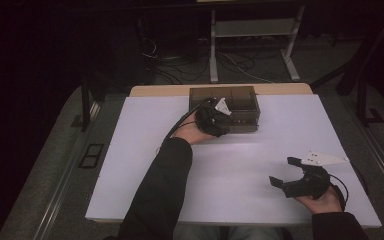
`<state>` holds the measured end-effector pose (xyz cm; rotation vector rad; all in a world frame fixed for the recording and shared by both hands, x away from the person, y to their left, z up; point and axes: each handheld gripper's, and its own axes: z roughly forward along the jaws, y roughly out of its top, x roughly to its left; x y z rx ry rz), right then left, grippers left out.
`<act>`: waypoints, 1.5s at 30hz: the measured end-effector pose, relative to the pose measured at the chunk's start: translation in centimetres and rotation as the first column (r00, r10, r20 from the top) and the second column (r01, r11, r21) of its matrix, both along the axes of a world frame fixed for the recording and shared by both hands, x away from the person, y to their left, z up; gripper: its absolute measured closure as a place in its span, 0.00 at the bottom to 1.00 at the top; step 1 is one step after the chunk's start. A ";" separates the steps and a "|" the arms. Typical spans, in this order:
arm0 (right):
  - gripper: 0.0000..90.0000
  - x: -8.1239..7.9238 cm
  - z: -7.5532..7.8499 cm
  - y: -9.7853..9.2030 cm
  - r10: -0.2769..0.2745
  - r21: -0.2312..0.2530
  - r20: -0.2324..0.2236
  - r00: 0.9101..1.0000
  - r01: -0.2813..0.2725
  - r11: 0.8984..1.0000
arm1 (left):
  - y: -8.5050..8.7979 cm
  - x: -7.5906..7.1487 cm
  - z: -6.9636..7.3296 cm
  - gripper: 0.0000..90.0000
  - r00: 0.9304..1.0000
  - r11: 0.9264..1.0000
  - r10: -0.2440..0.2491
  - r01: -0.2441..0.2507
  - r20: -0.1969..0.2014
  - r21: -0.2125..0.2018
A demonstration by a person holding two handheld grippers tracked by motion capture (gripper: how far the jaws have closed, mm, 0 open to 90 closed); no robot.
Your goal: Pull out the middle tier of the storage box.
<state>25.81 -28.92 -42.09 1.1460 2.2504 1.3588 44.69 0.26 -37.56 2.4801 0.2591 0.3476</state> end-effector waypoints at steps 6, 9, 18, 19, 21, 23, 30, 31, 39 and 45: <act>0.00 0.0 0.0 0.1 -0.001 -0.003 0.001 1.000 0.001 1.000 | 0.1 0.4 -0.3 0.68 1.000 1.000 -0.004 0.004 -0.017 -0.007; 0.00 0.0 0.0 0.1 -0.002 -0.003 0.000 1.000 0.002 1.000 | 0.2 0.7 -0.4 0.71 0.999 1.000 -0.007 0.006 -0.036 -0.028; 0.00 0.1 0.0 0.1 0.002 -0.003 0.004 1.000 -0.002 1.000 | 0.6 1.5 -0.8 0.80 0.997 0.996 -0.002 -0.004 -0.078 -0.084; 0.00 0.1 0.0 0.1 0.003 -0.004 0.004 1.000 -0.003 1.000 | 0.7 1.6 -0.8 0.81 0.997 0.996 -0.003 -0.004 -0.082 -0.086; 0.00 0.1 -0.1 0.1 0.003 -0.004 0.004 1.000 -0.003 1.000 | 0.6 1.7 -1.0 0.82 0.997 0.996 -0.005 -0.003 -0.082 -0.094; 0.00 0.1 -0.1 0.2 0.003 -0.004 0.004 1.000 -0.003 1.000 | 0.5 1.7 -1.1 0.83 0.996 0.996 -0.005 -0.003 -0.084 -0.095; 0.00 0.1 -0.1 0.2 0.004 -0.005 0.003 1.000 -0.004 1.000 | 0.3 1.8 -1.4 0.87 0.997 0.996 -0.008 0.001 -0.078 -0.087; 0.00 0.1 -0.1 0.2 0.005 -0.006 0.003 1.000 -0.005 1.000 | 0.3 1.8 -1.5 0.87 0.997 0.996 -0.005 -0.002 -0.078 -0.092; 0.00 0.1 -0.1 0.3 0.005 -0.006 0.005 1.000 -0.005 1.000 | 0.5 1.8 -1.6 0.89 0.997 0.994 -0.004 -0.004 -0.080 -0.106; 0.00 0.1 -0.1 0.3 0.006 -0.007 0.005 1.000 -0.006 1.000 | 0.8 1.7 -1.6 0.89 0.997 0.993 -0.013 0.003 -0.082 -0.116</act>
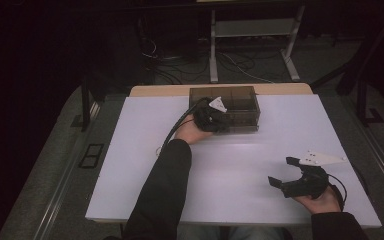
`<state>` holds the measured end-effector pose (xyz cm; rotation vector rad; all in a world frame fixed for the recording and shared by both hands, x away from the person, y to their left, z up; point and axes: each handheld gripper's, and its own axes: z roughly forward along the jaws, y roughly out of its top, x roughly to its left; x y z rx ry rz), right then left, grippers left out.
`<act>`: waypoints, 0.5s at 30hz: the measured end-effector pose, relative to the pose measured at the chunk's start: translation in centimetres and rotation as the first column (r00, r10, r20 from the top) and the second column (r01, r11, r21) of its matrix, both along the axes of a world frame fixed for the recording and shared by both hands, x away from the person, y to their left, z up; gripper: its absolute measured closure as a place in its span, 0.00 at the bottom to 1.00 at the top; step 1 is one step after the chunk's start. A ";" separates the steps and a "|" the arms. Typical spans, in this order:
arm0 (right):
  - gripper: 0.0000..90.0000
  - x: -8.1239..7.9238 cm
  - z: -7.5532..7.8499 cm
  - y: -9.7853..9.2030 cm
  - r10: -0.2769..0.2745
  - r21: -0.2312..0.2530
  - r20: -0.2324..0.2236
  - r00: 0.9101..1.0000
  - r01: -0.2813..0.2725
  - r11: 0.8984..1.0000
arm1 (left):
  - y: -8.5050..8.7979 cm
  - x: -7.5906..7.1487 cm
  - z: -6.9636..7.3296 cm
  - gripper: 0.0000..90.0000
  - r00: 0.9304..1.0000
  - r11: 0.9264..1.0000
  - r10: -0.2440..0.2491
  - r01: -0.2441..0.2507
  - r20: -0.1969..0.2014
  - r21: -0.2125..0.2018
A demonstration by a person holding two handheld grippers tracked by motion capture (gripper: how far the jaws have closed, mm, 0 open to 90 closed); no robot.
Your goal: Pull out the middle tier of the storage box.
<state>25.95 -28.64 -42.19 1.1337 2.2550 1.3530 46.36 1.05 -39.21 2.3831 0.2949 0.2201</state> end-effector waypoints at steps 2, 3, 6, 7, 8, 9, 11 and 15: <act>0.00 0.0 0.0 0.0 0.000 0.000 0.000 1.000 0.000 1.000 | 0.0 -0.1 0.0 0.89 1.000 1.000 0.001 -0.001 -0.002 -0.003; 0.00 0.0 0.0 0.0 0.000 -0.001 -0.001 1.000 0.000 1.000 | 0.1 -0.1 0.0 0.89 1.000 1.000 0.000 0.000 -0.003 -0.005; 0.00 0.0 0.0 0.0 0.000 -0.002 0.000 1.000 0.000 1.000 | 0.1 -0.2 0.0 0.89 1.000 1.000 -0.005 0.005 0.001 -0.005; 0.00 0.0 0.0 0.0 0.000 -0.002 -0.002 1.000 0.000 1.000 | 0.1 -0.3 0.0 0.89 1.000 1.000 -0.001 0.001 -0.003 -0.012; 0.00 0.0 0.0 0.0 0.000 -0.002 -0.001 1.000 0.000 1.000 | 0.1 -0.4 -0.1 0.89 1.000 1.000 0.001 -0.001 -0.002 -0.013; 0.00 0.0 0.0 0.0 0.000 -0.003 -0.001 1.000 0.000 1.000 | 0.2 -0.5 -0.1 0.89 1.000 1.000 0.000 0.000 0.001 -0.013; 0.00 0.0 0.0 0.0 0.001 -0.003 -0.003 1.000 -0.001 1.000 | 0.2 -0.6 0.0 0.89 1.000 1.000 -0.008 0.008 0.003 -0.007; 0.00 0.0 0.0 0.0 0.001 -0.004 -0.002 1.000 -0.001 1.000 | 0.3 -0.9 -0.1 0.89 1.000 1.000 -0.009 0.009 0.004 -0.018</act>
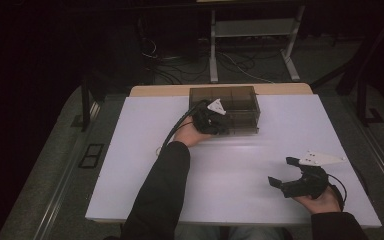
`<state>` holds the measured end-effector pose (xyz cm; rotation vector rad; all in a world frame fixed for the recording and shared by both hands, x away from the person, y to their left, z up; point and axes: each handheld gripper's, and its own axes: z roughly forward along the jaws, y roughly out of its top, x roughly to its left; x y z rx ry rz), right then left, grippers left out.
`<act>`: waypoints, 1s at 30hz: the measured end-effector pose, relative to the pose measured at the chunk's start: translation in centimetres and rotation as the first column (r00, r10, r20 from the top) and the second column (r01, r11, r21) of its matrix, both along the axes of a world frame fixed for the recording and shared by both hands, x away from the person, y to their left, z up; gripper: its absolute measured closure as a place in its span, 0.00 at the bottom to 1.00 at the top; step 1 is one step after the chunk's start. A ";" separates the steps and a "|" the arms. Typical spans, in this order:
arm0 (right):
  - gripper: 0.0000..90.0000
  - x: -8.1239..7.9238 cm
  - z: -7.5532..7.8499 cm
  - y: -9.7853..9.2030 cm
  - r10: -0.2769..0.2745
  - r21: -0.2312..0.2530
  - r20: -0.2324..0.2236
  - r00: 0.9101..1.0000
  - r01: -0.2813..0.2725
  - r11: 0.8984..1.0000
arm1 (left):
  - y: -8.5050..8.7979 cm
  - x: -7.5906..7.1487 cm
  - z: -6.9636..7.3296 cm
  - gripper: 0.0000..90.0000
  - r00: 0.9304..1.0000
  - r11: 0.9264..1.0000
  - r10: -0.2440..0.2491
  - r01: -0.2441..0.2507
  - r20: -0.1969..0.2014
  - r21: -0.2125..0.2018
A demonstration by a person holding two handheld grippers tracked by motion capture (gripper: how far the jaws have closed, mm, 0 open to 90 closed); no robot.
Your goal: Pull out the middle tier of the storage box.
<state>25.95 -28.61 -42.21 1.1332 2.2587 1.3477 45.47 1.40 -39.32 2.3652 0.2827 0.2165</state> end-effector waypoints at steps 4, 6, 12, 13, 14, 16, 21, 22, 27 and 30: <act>0.00 -0.1 0.1 0.1 0.010 0.004 0.003 1.000 -0.010 1.000 | 0.1 -0.5 -0.3 0.90 1.000 0.999 0.007 -0.007 -0.004 -0.032; 0.00 -0.1 0.1 0.1 0.012 0.006 0.005 1.000 -0.012 1.000 | 0.1 -0.7 -0.4 0.90 1.000 0.999 0.008 -0.008 -0.001 -0.039; 0.00 -0.1 0.1 0.1 0.013 0.004 0.005 1.000 -0.013 1.000 | 0.1 -0.9 -0.4 0.90 1.000 1.000 -0.005 0.005 0.005 -0.029; 0.00 -0.1 0.1 0.1 0.014 0.004 0.005 1.000 -0.014 1.000 | 0.0 -1.0 -0.5 0.90 1.000 0.999 -0.003 0.003 0.003 -0.032; 0.00 -0.1 0.1 0.1 0.014 0.004 0.002 1.000 -0.014 1.000 | 0.0 -1.1 -0.5 0.90 1.000 1.000 -0.003 0.004 0.004 -0.025; 0.00 -0.1 0.1 0.1 0.016 0.005 0.002 1.000 -0.016 1.000 | 0.1 -1.2 -0.5 0.90 1.000 1.000 -0.003 0.003 0.006 -0.025; 0.00 -0.1 0.1 0.1 0.017 0.005 0.003 1.000 -0.017 1.000 | 0.2 -1.4 -0.6 0.90 1.000 1.000 -0.004 0.004 0.006 -0.030; 0.00 -0.1 0.1 0.1 0.017 0.005 0.003 1.000 -0.017 1.000 | 0.2 -1.6 -0.6 0.90 1.000 0.999 0.003 -0.003 0.003 -0.043; 0.00 -0.1 0.0 0.2 0.020 0.003 0.004 1.000 -0.020 1.000 | 0.7 -2.1 -0.9 0.90 1.000 0.998 0.002 -0.002 -0.001 -0.061; 0.00 -0.1 0.0 0.3 0.021 0.000 0.002 1.000 -0.021 1.000 | 0.7 -2.5 -1.0 0.90 1.000 0.998 0.006 -0.007 -0.010 -0.064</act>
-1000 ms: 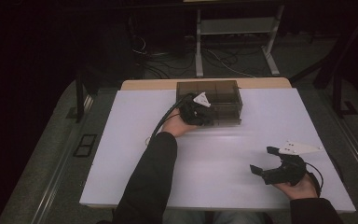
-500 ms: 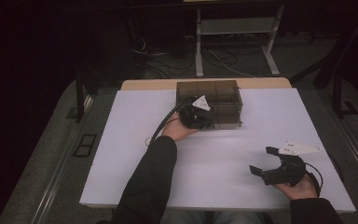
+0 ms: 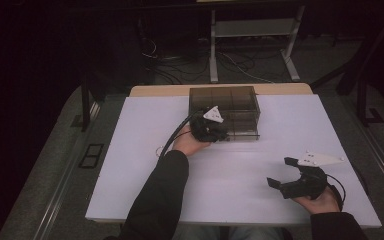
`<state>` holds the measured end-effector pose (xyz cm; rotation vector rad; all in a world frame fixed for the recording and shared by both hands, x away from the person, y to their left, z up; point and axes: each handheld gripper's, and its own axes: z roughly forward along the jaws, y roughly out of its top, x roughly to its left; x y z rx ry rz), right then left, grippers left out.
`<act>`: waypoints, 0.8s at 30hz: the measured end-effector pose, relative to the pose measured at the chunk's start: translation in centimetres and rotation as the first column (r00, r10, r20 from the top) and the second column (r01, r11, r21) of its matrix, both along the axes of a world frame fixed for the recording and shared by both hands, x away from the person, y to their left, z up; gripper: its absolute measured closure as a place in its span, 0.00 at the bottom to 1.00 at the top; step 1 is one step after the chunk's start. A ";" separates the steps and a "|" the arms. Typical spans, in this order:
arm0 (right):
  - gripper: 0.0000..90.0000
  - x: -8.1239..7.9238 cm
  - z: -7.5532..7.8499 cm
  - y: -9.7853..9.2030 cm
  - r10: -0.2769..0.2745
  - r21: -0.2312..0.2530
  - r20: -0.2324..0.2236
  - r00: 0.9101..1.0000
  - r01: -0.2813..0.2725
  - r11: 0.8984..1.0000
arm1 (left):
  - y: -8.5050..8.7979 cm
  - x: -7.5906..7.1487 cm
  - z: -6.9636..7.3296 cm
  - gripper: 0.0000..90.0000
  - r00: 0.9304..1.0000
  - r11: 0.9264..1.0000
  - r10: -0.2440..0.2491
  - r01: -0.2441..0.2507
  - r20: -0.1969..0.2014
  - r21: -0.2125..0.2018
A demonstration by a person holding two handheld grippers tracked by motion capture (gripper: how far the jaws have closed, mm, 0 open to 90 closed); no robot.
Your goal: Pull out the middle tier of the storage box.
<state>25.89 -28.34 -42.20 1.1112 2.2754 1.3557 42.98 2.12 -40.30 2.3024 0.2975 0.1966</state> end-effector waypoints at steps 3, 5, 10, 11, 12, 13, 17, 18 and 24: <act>0.00 0.0 0.0 0.0 -0.002 -0.001 0.000 1.000 0.002 1.000 | 0.1 -0.2 -0.1 0.90 1.000 1.000 0.004 -0.004 -0.004 -0.009; 0.00 0.0 0.0 0.0 -0.001 -0.002 -0.001 1.000 0.001 1.000 | 0.1 -0.3 -0.1 0.90 1.000 1.000 0.004 -0.004 -0.006 -0.007; 0.00 0.1 -0.1 0.1 0.003 -0.006 -0.001 1.000 -0.003 1.000 | 0.4 -0.6 -0.3 0.89 1.000 1.000 0.006 -0.007 -0.015 -0.026; 0.00 0.0 -0.1 0.1 0.002 -0.005 -0.002 1.000 -0.002 1.000 | 0.4 -0.7 -0.3 0.90 1.000 1.000 0.007 -0.007 -0.019 -0.029; 0.00 0.1 -0.1 0.1 0.002 -0.005 -0.001 1.000 -0.002 1.000 | 0.4 -0.8 -0.3 0.90 1.000 1.000 0.007 -0.008 -0.017 -0.030; 0.00 0.1 -0.1 0.1 0.003 -0.005 -0.001 1.000 -0.003 1.000 | 0.4 -0.8 -0.3 0.90 1.000 1.000 0.008 -0.008 -0.018 -0.028; 0.00 0.1 -0.1 0.1 0.002 -0.006 -0.001 1.000 -0.002 1.000 | 0.4 -1.0 -0.4 0.89 1.000 1.000 0.011 -0.011 -0.023 -0.029; 0.00 0.0 -0.1 0.1 0.002 -0.006 -0.002 1.000 -0.002 1.000 | 0.4 -1.0 -0.4 0.89 1.000 0.999 0.013 -0.013 -0.026 -0.034; 0.00 0.1 -0.1 0.1 0.002 -0.007 -0.002 1.000 -0.002 1.000 | 0.4 -1.1 -0.4 0.89 0.999 0.999 0.013 -0.014 -0.032 -0.035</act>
